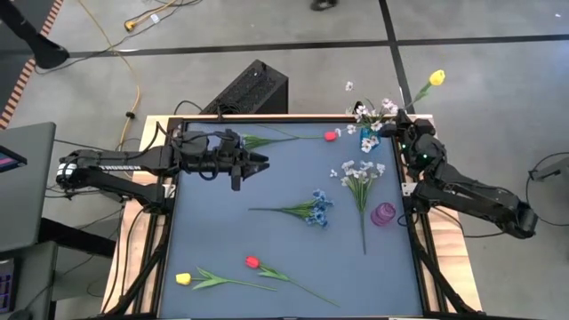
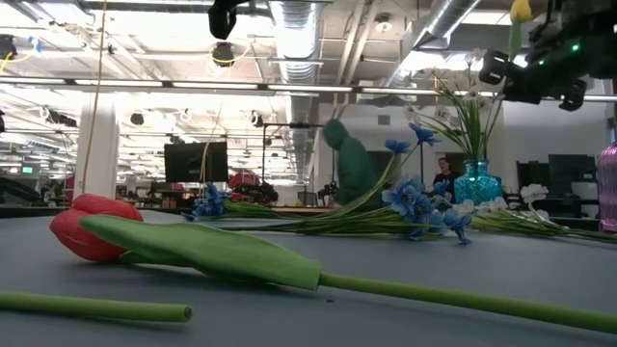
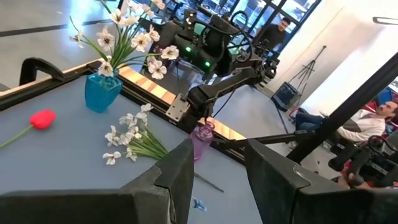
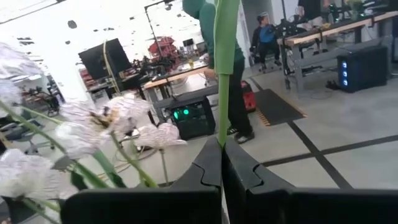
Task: Sort flowers into vase by color
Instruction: Put the top yellow flower into the blue vase
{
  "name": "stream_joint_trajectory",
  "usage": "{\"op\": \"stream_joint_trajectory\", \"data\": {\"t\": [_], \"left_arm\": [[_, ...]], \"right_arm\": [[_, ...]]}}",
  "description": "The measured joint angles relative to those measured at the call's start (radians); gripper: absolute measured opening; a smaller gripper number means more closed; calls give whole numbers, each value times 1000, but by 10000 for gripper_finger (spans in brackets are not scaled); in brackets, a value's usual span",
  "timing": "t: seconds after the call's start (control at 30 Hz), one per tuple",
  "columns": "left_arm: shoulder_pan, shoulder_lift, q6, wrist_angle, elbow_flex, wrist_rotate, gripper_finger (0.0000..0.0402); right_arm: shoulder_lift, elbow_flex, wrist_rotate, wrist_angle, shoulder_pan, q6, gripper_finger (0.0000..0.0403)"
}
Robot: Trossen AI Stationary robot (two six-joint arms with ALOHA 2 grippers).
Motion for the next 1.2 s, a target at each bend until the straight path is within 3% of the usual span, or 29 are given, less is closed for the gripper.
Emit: {"op": "stream_joint_trajectory", "data": {"t": [1.2], "left_arm": [[0, 0, 0, -2, 0, -16, 130]], "right_arm": [[282, 0, -24, -2, 2, 96, 25]]}}
